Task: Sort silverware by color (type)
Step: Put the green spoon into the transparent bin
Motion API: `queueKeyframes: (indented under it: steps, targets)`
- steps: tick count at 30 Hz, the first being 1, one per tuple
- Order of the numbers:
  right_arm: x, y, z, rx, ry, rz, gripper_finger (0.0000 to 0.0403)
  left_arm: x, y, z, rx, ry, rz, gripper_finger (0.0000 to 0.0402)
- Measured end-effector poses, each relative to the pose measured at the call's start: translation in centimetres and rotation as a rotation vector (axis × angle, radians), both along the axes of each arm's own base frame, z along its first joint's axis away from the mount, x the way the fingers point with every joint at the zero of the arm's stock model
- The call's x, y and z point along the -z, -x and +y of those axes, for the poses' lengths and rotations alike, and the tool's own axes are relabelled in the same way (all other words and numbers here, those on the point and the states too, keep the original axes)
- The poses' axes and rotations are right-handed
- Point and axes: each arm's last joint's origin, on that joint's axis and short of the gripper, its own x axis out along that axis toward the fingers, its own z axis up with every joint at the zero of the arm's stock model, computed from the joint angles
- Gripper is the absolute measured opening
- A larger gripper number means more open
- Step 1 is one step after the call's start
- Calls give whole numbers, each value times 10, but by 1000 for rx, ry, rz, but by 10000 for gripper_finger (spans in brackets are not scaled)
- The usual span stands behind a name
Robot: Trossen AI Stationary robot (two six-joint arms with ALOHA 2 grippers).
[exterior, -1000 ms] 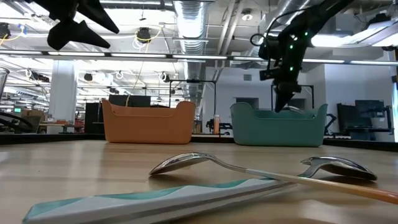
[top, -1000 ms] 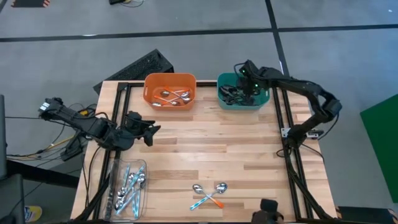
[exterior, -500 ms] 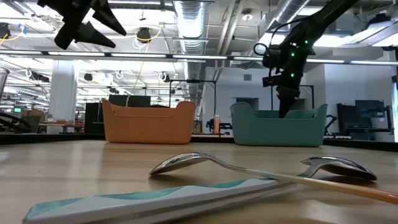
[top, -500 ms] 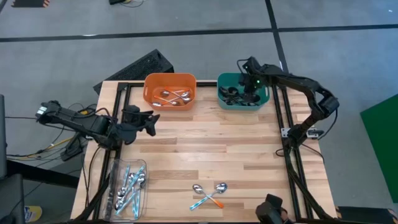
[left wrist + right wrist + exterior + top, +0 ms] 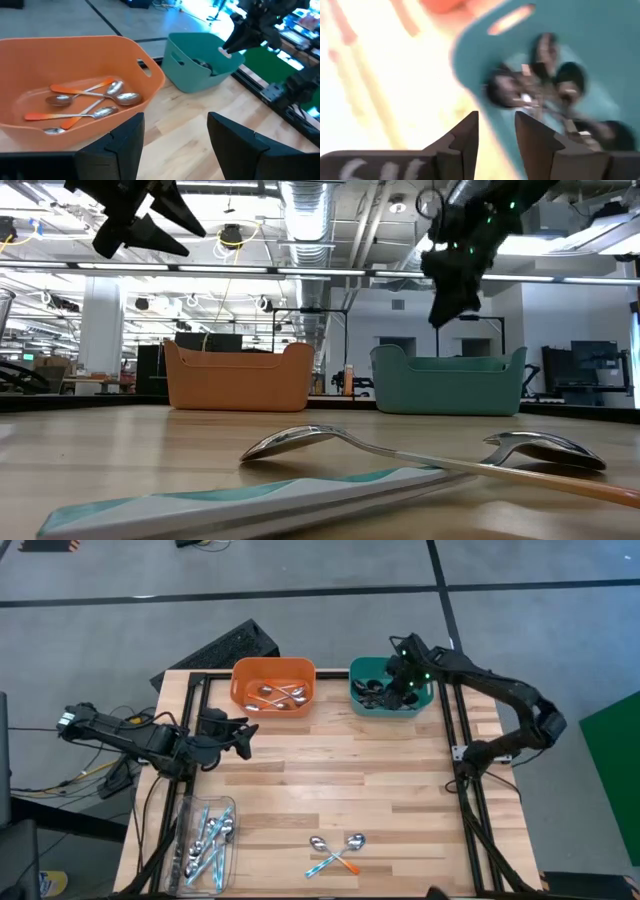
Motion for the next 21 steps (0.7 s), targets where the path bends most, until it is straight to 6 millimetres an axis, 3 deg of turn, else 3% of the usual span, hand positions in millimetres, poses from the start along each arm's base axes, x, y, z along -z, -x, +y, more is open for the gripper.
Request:
queueKeyframes:
  steps: [7,13,21]
  targets:
    - [-7,-40,69,-85,-126,-52,121,0,-2,-3,93,39,12,204]
    - [11,-79,151,-212,-54,52,104,2,-5,-10,327,142,65,204]
    - [36,-100,260,-393,-54,35,103,3,-3,-21,496,123,120,204]
